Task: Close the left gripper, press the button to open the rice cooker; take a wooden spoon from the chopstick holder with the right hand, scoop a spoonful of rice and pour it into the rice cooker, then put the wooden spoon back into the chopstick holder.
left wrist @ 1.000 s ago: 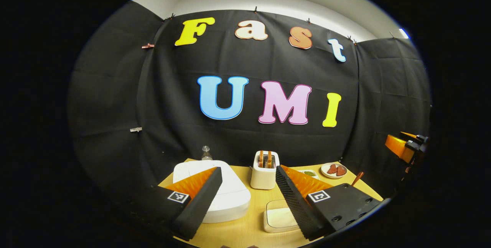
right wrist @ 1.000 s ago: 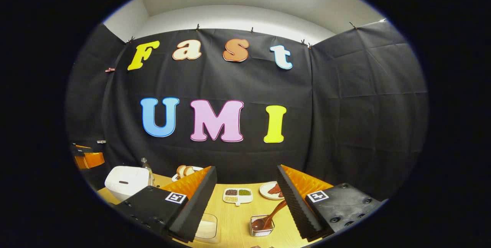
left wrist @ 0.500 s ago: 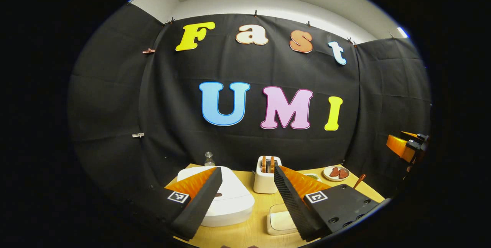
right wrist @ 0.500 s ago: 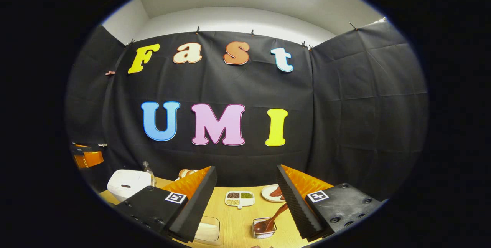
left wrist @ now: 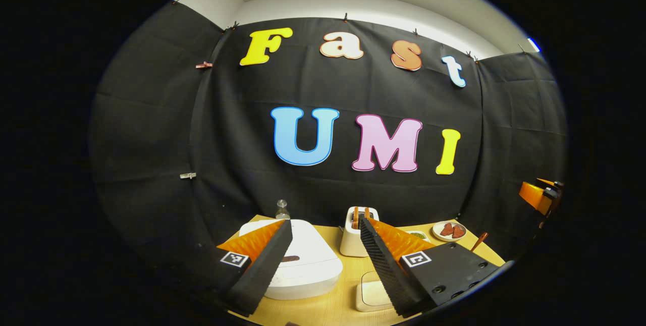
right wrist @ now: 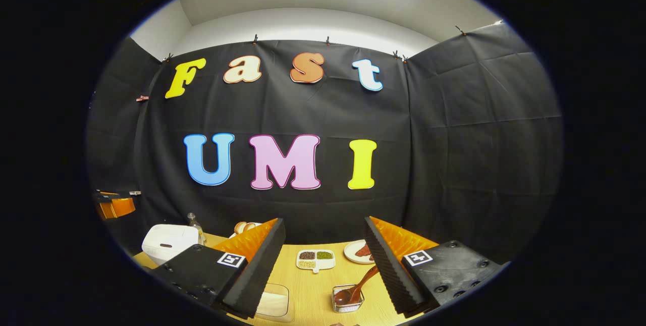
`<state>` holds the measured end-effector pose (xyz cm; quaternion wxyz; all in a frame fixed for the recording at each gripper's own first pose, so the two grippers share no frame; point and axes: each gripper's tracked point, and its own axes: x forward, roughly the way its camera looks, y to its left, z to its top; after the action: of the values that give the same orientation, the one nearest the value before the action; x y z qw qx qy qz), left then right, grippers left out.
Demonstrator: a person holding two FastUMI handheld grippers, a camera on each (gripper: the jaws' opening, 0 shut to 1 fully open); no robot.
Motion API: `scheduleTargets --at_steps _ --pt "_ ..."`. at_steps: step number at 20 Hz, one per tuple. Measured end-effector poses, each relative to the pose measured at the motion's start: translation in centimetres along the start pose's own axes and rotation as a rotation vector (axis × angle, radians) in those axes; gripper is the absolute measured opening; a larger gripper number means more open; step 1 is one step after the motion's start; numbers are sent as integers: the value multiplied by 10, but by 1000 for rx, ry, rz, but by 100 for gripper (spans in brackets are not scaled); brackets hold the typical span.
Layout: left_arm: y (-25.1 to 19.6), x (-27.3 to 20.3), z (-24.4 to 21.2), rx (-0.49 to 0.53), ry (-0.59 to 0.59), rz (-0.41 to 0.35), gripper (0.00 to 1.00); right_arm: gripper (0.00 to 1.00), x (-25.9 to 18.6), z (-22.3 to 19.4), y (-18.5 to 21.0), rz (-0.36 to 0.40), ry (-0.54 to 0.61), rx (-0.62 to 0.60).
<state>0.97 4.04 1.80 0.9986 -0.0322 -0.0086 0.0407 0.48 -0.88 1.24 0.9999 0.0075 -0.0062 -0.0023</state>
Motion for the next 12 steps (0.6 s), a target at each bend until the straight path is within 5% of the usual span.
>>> scheduleTargets --at_steps 3,12 --pt "17 10 -2 -56 33 28 90 98 -3 -5 -4 -7 12 3" --pt "69 58 -19 -127 156 75 21 98 -23 -17 -31 -72 49 18"
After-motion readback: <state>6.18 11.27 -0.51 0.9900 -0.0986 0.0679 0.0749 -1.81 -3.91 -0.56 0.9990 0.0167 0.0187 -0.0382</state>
